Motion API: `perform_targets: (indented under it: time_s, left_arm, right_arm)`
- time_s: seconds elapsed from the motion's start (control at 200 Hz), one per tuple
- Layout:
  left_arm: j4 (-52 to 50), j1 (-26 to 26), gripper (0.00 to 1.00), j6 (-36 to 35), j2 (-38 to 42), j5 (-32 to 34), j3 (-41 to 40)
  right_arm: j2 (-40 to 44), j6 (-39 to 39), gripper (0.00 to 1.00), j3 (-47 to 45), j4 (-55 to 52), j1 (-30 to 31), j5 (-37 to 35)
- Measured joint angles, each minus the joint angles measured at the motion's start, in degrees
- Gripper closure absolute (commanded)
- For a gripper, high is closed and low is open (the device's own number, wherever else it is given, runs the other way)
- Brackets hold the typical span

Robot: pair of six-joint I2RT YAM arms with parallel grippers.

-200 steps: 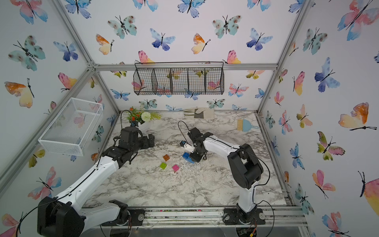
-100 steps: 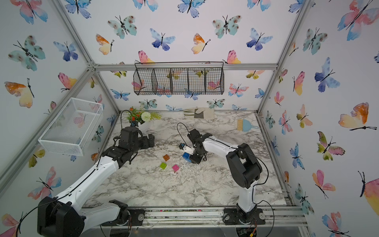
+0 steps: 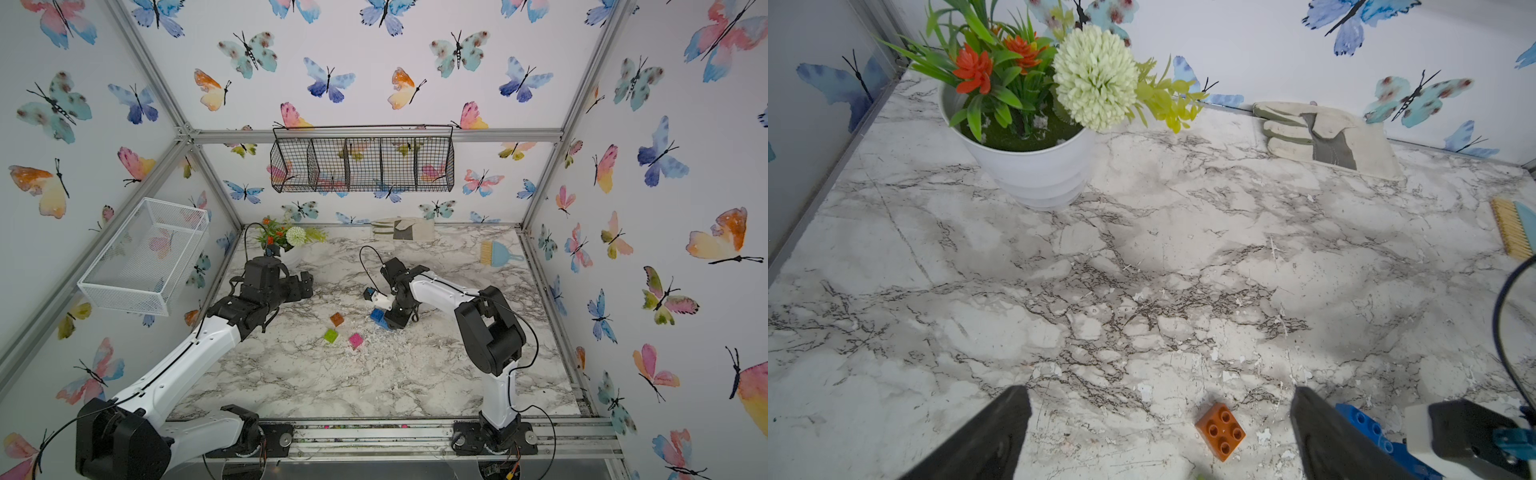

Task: Assemble the letter y with lego
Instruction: Assemble the lego brick with the lego brick.

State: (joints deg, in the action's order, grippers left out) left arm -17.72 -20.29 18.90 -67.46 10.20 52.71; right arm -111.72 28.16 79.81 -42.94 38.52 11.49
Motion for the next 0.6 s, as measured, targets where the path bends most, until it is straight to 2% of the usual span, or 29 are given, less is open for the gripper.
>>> perform_targets:
  time_s: [0.601]
  left_arm:
    - [-0.17,0.0,0.02,0.0,-0.52,0.15,0.0]
  right_arm:
    - [1.2,-2.05,0.96,0.11,-1.4,0.46,1.18]
